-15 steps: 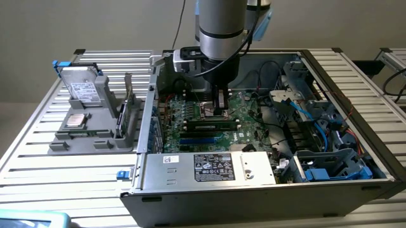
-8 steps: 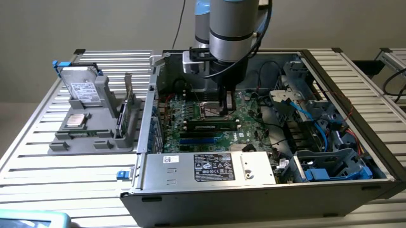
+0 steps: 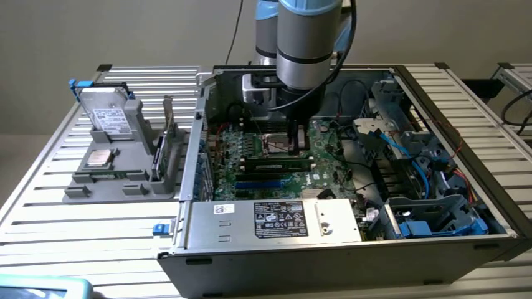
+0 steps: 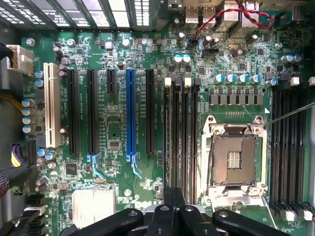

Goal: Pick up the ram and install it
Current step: 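Press down the ram until it locks into place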

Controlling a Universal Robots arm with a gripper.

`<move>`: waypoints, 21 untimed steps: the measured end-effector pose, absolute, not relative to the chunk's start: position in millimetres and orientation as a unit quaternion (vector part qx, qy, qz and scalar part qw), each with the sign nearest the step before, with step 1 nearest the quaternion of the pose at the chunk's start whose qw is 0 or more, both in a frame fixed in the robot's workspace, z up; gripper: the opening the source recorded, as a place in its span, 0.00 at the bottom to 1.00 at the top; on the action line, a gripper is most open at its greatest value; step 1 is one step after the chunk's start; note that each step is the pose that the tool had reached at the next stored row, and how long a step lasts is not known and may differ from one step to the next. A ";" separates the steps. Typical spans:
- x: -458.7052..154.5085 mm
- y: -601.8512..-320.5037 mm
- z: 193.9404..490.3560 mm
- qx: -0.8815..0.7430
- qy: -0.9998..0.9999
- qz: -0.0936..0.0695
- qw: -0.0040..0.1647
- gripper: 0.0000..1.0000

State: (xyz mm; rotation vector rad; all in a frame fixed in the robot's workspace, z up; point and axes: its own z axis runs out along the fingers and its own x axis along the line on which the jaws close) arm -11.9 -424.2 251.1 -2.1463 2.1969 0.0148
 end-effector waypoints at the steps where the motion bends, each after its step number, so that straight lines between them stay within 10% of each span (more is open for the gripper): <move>1: -11.9 -423.6 249.4 -0.698 0.715 0.005 0.035 0.11; 21: 0.0 -427.2 234.7 -0.695 0.718 0.017 0.030 0.11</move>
